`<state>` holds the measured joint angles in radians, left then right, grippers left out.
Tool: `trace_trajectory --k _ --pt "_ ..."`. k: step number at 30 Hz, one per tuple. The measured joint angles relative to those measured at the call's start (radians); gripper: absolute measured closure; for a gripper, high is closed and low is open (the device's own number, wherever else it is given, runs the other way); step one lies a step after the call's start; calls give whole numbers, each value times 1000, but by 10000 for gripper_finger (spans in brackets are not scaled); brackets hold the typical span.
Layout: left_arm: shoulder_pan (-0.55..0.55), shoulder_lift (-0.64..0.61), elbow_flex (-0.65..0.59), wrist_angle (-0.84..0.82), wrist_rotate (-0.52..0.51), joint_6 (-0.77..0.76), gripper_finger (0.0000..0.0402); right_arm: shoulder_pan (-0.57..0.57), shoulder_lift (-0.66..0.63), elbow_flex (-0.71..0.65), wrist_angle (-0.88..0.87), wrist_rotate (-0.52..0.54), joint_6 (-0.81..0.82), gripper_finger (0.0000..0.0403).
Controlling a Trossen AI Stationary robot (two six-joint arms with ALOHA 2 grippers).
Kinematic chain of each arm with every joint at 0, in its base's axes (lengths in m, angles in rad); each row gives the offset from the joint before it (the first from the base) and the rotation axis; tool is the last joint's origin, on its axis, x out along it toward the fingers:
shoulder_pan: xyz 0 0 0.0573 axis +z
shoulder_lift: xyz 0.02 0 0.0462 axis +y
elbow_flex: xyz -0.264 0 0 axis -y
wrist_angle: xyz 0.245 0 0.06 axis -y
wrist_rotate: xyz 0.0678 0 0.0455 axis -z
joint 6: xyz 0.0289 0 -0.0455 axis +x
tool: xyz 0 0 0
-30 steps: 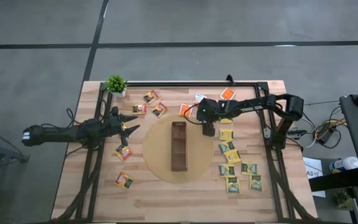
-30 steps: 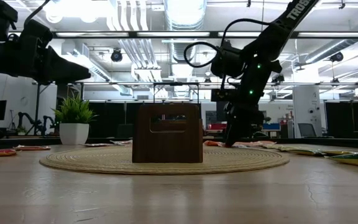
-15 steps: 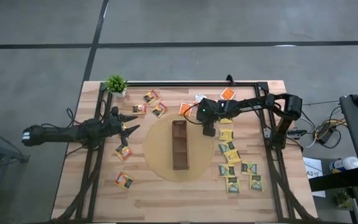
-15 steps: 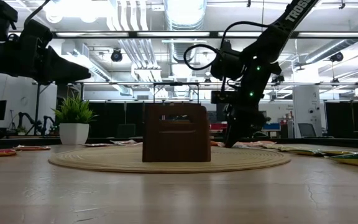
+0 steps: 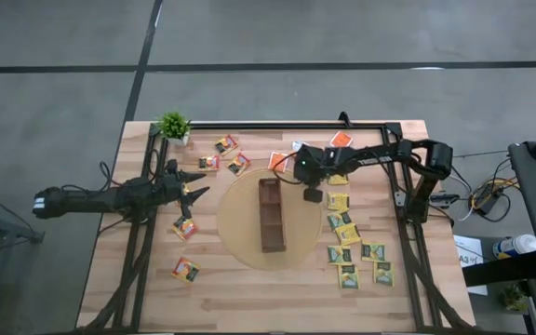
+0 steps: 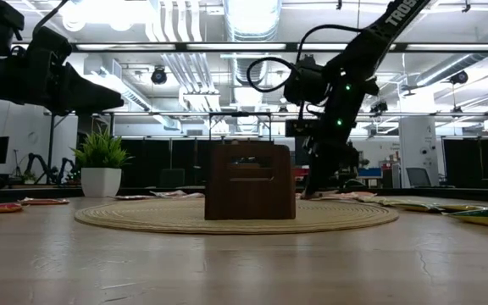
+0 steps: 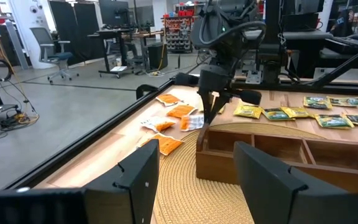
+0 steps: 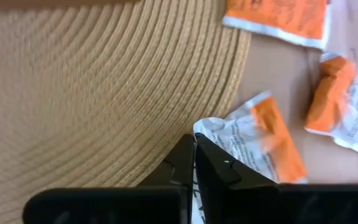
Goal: Pick & Place Tea
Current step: Put the white tea bag into the bottom section of the wooden organizer
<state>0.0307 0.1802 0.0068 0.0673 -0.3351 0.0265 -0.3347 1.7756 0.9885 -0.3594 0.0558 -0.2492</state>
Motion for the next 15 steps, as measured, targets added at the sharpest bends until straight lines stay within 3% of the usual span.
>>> trace_trajectory --k 7,15 --pt "0 0 0 0 0 0 199 8 -13 64 -90 -1 78 394" --pt "0 0 0 0 0 0 199 31 -125 52 -100 -4 133 394"
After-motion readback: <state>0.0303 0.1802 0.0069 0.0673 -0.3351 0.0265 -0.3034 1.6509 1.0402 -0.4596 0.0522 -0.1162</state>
